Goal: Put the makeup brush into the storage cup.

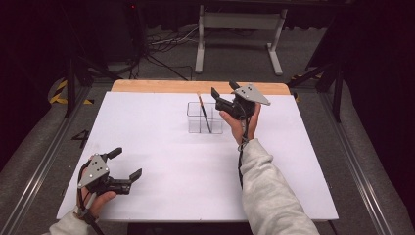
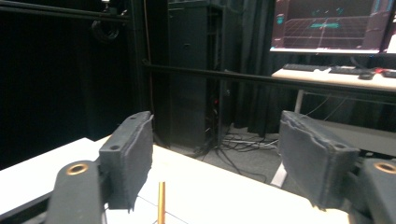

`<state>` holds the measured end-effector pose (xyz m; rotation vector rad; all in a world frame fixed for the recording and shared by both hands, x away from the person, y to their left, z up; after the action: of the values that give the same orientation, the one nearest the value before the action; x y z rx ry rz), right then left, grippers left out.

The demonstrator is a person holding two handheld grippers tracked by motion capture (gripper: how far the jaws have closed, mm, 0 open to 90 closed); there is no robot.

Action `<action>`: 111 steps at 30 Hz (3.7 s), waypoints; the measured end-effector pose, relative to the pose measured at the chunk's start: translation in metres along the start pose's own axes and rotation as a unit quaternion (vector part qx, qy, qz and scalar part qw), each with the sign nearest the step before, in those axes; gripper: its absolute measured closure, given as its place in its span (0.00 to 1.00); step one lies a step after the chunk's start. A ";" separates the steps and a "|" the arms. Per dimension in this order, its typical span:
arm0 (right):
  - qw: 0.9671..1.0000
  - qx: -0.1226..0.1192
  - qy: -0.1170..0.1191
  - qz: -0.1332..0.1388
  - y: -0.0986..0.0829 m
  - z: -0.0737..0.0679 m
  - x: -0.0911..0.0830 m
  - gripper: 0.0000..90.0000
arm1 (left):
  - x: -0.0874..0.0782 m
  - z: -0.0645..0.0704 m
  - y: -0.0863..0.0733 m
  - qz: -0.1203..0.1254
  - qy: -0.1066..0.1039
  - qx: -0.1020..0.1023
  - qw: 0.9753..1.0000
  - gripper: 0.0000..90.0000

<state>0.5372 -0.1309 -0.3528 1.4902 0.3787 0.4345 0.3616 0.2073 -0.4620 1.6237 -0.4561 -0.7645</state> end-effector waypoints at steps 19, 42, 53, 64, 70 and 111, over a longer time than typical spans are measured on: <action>0.999 -0.036 -0.008 -0.005 0.008 -0.006 -0.015 0.11 | 0.001 0.000 -0.001 -0.002 0.002 0.002 1.000 0.03; 0.998 -0.057 -0.004 -0.013 0.006 -0.009 -0.042 0.12 | 0.001 0.000 -0.001 -0.006 0.002 0.007 1.000 0.03; 0.997 -0.075 0.000 -0.016 0.004 -0.015 -0.056 0.14 | 0.002 0.002 0.000 -0.004 0.002 0.007 1.000 0.03; 0.996 -0.085 0.007 -0.023 -0.001 -0.021 -0.073 0.14 | 0.000 0.002 0.001 0.000 0.007 0.009 1.000 0.03; 0.995 -0.091 0.017 -0.034 -0.005 -0.020 -0.084 0.14 | 0.001 0.002 0.000 -0.003 0.006 0.009 1.000 0.03; 0.989 -0.128 0.021 -0.066 -0.026 0.002 -0.150 0.10 | 0.001 0.005 0.002 -0.004 0.007 0.018 1.000 0.03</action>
<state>0.4091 -0.2084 -0.3819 1.2005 0.4341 0.3936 0.3588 0.2029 -0.4607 1.6640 -0.4570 -0.7538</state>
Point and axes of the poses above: each handheld gripper's, and its own axes: x roughly forward along the jaws, y roughly out of its top, z roughly to its right, the point moved 6 cm from there along x, roughly forward along the jaws, and after that the axes turned 3 degrees about z, right-handed, at the moved point
